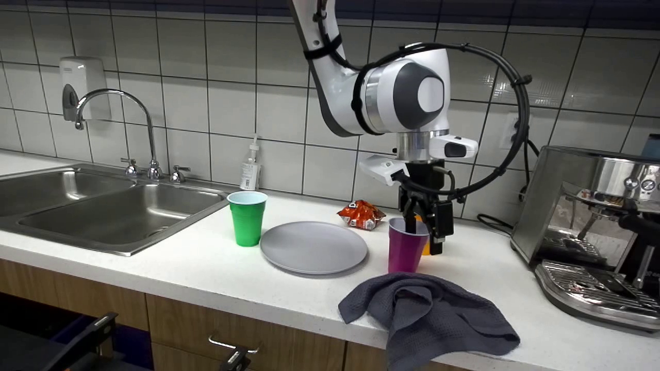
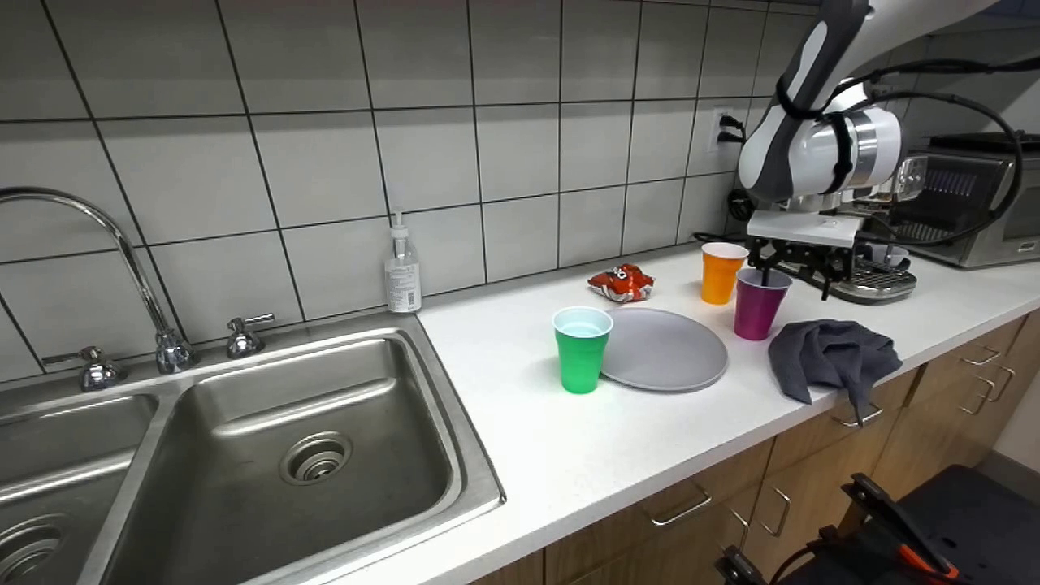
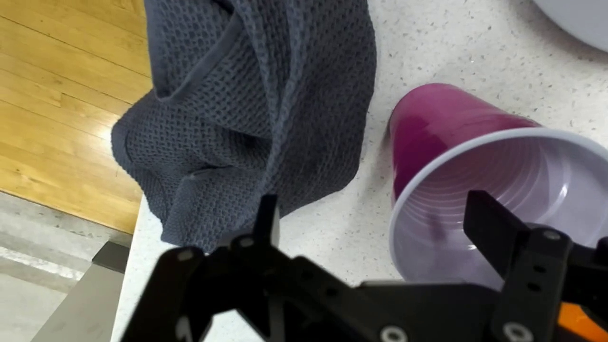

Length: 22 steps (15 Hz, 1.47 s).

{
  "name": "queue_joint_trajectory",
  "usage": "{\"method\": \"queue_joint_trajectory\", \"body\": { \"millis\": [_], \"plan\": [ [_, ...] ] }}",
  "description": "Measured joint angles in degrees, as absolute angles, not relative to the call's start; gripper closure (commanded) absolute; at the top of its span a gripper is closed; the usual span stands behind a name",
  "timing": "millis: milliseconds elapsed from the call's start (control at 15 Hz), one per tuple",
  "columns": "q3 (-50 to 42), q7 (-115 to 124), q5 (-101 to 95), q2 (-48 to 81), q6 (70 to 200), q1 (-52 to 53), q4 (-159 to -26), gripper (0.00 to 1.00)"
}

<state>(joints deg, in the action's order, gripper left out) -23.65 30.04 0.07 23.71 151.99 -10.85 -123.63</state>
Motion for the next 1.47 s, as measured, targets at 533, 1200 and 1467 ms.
{"method": "queue_joint_trajectory", "body": {
  "millis": [533,1200,1467],
  "plan": [
    [-23.75,30.04,0.81,24.52,151.53,-10.91,-122.68,0.73],
    [-24.76,30.04,0.81,23.26,151.54,-10.93,-122.77,0.99],
    [-24.85,30.04,0.75,22.47,151.53,-10.87,-123.41,0.99]
  ]
}}
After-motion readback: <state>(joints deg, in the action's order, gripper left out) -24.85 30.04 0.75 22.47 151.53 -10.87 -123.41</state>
